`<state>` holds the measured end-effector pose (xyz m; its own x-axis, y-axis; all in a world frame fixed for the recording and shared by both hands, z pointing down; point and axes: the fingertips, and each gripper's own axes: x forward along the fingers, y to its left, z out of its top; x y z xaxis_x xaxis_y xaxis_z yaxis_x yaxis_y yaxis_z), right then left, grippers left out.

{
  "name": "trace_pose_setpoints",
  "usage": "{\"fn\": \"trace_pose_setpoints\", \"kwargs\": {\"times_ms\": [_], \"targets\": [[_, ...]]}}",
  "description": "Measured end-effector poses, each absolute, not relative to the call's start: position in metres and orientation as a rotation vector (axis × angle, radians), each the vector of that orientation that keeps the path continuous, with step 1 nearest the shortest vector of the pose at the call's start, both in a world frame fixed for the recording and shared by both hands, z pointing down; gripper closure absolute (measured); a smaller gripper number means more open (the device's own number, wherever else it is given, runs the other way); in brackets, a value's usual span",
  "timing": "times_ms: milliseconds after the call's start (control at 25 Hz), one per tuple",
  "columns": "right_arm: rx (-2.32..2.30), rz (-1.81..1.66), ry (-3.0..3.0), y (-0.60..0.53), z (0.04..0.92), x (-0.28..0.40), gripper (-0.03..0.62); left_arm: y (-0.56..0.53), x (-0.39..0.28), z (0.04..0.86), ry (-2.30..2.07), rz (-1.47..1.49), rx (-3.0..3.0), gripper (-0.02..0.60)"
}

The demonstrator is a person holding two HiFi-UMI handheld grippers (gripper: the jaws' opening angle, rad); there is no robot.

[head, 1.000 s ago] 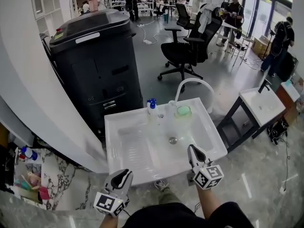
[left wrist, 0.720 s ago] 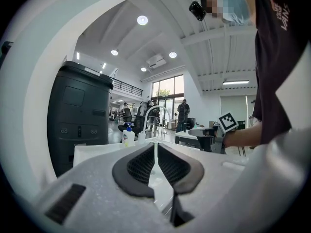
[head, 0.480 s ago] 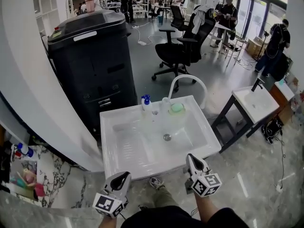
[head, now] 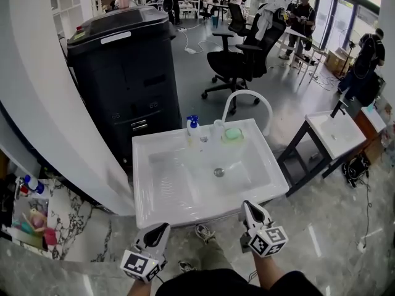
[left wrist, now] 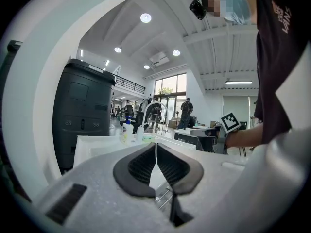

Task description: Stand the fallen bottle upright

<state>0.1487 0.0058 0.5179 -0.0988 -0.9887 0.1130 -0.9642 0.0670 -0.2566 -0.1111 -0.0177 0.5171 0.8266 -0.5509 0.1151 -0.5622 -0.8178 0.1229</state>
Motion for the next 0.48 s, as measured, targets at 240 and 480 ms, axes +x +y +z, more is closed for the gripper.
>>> {"fn": "trace_pose_setpoints", "kwargs": {"times_ms": [240, 480], "targets": [[-2.039, -0.421, 2.237, 0.013, 0.52, 0.15, 0.588, -0.015, -0.107, 0.517, -0.877, 0.108, 2.843, 0.557], [-2.042, -0.423, 2.24, 0.013, 0.52, 0.152, 0.588, -0.016, -0.1, 0.516, -0.862, 0.103, 2.846, 0.557]]}}
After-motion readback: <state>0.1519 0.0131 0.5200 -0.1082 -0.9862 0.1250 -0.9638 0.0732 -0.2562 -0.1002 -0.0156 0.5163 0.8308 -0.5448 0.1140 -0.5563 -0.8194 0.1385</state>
